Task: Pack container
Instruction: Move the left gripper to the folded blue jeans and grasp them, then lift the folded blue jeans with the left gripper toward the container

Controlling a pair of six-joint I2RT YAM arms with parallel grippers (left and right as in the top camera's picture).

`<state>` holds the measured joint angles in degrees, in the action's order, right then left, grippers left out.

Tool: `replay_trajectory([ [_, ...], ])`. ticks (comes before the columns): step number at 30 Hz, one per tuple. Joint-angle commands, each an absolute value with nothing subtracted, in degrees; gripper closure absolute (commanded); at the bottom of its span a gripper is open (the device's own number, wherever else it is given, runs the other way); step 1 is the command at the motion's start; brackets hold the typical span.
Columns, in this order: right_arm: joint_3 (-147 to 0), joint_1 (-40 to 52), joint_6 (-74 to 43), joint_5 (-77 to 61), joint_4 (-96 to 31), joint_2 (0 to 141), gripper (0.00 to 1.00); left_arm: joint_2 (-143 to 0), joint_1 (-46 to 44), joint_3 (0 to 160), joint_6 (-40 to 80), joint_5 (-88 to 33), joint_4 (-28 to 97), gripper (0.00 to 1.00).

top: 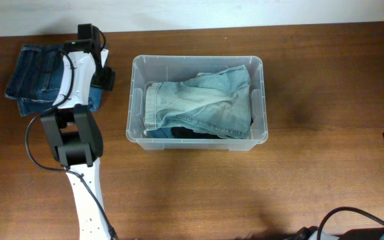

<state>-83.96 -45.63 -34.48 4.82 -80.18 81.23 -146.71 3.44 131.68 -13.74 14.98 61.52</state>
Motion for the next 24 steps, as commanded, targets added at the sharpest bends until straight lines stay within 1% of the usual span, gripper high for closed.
replay_trajectory([
  [1,-83.72,-45.78,-35.00,5.10,-80.16,81.21,0.02,-148.64,4.08,131.50,-12.93,19.38,61.84,0.17],
  [7,-83.72,-45.78,-35.00,5.10,-80.18,81.21,0.02,-149.12,4.82,131.50,-12.43,22.74,61.95,0.17],
  [12,-83.72,-45.78,-35.00,5.10,-80.16,81.21,0.02,-149.58,5.50,131.48,-9.74,27.05,61.93,0.17],
  [21,-83.72,-45.78,-35.00,5.10,-80.16,81.21,0.02,-151.63,5.58,131.39,-9.76,27.05,62.78,0.17],
  [22,-83.72,-45.78,-35.00,5.10,-80.16,81.21,0.02,-151.94,5.58,131.39,-9.74,27.05,63.11,0.18],
  [24,-83.72,-45.78,-35.00,5.10,-80.16,81.21,0.02,-152.53,5.58,131.37,-9.72,27.03,63.53,0.28],
])
